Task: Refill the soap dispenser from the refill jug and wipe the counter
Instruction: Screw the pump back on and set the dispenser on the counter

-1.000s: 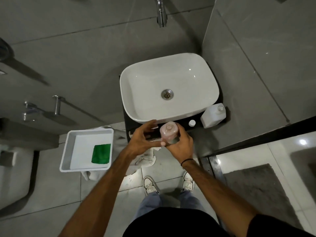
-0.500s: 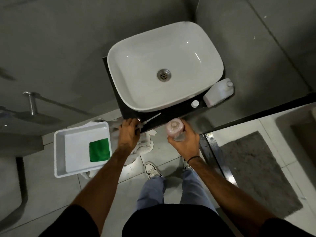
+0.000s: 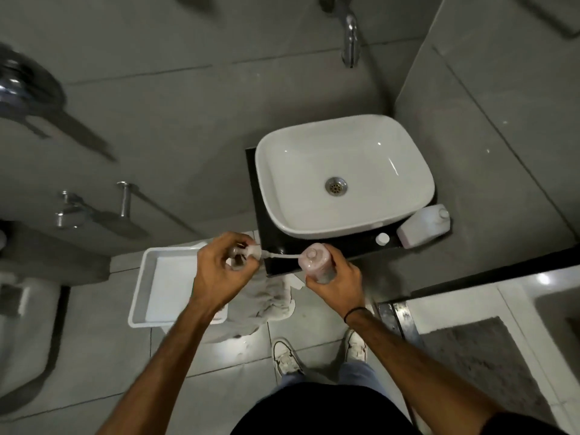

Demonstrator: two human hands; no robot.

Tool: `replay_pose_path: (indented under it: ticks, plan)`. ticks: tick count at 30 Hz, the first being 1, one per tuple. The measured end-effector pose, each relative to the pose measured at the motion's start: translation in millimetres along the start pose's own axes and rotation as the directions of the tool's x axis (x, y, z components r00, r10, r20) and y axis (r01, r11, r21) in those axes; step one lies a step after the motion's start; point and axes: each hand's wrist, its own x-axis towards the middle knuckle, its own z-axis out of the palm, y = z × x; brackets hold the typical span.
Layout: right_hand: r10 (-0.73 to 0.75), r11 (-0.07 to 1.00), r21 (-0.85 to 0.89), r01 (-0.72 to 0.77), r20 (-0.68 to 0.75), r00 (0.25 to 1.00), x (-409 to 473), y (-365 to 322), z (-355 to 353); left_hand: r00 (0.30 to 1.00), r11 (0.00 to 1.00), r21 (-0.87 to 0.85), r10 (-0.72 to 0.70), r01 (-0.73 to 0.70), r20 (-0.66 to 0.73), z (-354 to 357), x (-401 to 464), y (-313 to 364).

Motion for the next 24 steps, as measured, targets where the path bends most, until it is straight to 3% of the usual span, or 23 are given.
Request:
replay_pose_path:
  ticks: [6,12,20,24]
  plan:
    - [-0.060,0.998,0.020,0.058,0.069,0.996,11.6,-23.8,15.7,0.983,0.976,0.125,0.181,-0.177,-0.021,-29.6,7.1,38.8]
    - [-0.113,0.994,0.004,0.113,0.083,0.990,11.0,-40.0,23.4,0.962,0.933,0.243,0.271,-0.264,0.004,-37.8,11.3,45.7]
    - [-0.096,0.995,-0.023,0.099,0.098,0.991,5.1,-47.0,29.0,0.931,0.811,0.516,0.090,-0.275,0.354,2.5,32.6,52.3]
    - [-0.048,0.999,-0.018,0.050,0.082,0.995,3.0,-47.7,26.0,0.881,0.792,0.514,0.061,-0.329,0.470,20.6,40.7,49.9]
